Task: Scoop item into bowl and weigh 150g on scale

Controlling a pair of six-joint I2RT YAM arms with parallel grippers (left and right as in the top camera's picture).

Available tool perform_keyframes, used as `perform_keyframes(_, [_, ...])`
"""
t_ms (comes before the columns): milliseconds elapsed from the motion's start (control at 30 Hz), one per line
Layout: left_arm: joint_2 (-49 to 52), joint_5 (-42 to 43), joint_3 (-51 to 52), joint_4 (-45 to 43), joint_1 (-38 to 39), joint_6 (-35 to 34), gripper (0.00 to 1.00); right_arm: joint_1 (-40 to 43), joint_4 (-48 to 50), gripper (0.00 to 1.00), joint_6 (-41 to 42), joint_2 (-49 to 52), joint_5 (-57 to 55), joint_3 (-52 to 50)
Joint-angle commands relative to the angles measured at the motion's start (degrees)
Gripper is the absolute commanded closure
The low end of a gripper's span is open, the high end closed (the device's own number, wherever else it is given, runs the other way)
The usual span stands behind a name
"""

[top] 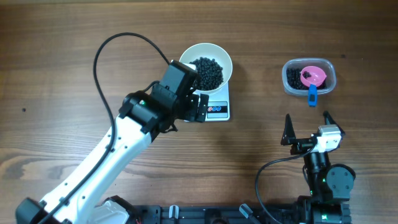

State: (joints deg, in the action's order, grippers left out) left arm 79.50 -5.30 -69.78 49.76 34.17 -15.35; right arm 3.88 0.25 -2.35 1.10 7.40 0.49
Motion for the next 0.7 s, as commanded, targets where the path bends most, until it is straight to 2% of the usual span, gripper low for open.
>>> perform_keyframes(0, [-6.4, -4.0, 0.3, 1.6, 0.2, -0.5, 0.00, -0.3, 0.1, 0.00, 1.0, -0.9, -1.2, -0.2])
perform_keyframes(167, [-13.2, -5.5, 2.4, 2.5, 0.1, -0.5, 0.00, -0.3, 0.1, 0.01, 1.0, -0.9, -1.2, -0.2])
perform_keyframes(367, [-19.8, -6.5, 9.8, -4.8, -4.7, -0.5, 0.00, -0.3, 0.1, 0.00, 1.0, -0.9, -1.2, -0.2])
perform_keyframes(467, [-21.6, -5.8, 10.6, -6.5, -7.9, -0.5, 0.00, -0.3, 0.1, 0.00, 1.0, -0.9, -1.2, -0.2])
perform_keyframes(667, [-22.5, -5.7, 10.6, -7.4, -9.4, -0.5, 0.00, -0.3, 0.1, 0.00, 1.0, -0.9, -1.2, -0.2])
